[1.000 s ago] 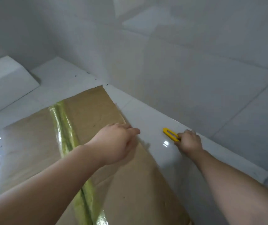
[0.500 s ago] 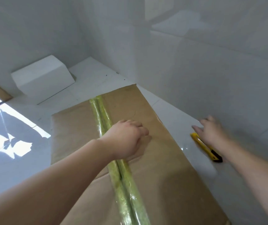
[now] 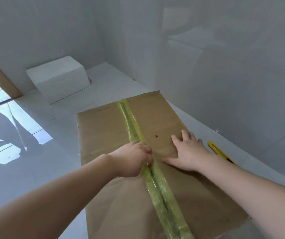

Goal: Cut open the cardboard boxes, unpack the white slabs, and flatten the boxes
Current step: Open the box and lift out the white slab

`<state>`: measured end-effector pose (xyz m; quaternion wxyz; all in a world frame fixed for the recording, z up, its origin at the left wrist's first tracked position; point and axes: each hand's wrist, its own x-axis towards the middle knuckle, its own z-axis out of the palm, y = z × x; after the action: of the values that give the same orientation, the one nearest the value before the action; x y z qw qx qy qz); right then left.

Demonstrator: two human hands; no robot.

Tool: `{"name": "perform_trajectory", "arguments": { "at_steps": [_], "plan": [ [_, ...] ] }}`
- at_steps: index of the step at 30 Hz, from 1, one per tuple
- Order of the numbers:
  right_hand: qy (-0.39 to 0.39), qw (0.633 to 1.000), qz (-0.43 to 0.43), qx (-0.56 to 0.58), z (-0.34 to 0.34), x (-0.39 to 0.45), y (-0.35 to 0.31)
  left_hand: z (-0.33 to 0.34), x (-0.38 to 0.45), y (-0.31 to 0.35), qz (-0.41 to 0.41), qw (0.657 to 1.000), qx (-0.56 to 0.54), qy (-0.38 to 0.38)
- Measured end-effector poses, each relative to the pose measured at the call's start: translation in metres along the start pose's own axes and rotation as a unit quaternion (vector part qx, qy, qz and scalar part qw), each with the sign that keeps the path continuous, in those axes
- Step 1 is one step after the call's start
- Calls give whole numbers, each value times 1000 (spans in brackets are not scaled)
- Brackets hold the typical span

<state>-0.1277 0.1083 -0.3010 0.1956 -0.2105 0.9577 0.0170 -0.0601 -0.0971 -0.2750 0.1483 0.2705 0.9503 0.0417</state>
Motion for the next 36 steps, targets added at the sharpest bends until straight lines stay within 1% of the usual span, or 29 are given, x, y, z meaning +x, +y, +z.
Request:
{"name": "perform_trajectory", "arguments": {
  "at_steps": [3,5,8,12,14,17,20,23,26,28,31,32,34,36],
  "plan": [
    [17,997,-78,-15,3,-7,-21,0,-2,-1,3,1000,9,8],
    [7,995,-103,-13,1,-11,-36,-5,-3,-1,8,1000,13,18],
    [-9,994,-111,-6,-9,-13,-50,-15,-8,4,1,999,-1,38],
    [-27,993,-111,-4,-21,-17,-57,-48,-22,13,-36,998,4,60],
    [-21,993,-112,-19,-26,-19,-58,-71,-30,14,-84,995,15,58],
    [18,989,-146,13,-35,-23,-66,-103,-47,11,-201,976,82,-1],
    [36,979,-200,26,-42,-26,-87,-119,-65,6,-275,948,128,-97],
    [58,969,-238,2,-43,-26,-106,-114,-85,-6,-323,921,107,-187],
    [65,969,-235,-33,-39,-22,-108,-88,-110,-25,-342,896,64,-275],
    [60,970,-228,-49,-33,-18,-107,-66,-122,-34,-361,880,53,-305],
    [37,974,-209,-77,-24,-14,-107,-28,-128,-42,-399,874,-1,-277],
    [33,976,-199,-88,-22,-13,-106,-15,-127,-42,-431,863,-46,-259],
    [26,978,-179,-105,-19,-11,-103,8,-122,-45,-512,821,-143,-206],
    [19,980,-163,-116,-17,-11,-100,19,-117,-48,-555,795,-195,-148]
  ]
}}
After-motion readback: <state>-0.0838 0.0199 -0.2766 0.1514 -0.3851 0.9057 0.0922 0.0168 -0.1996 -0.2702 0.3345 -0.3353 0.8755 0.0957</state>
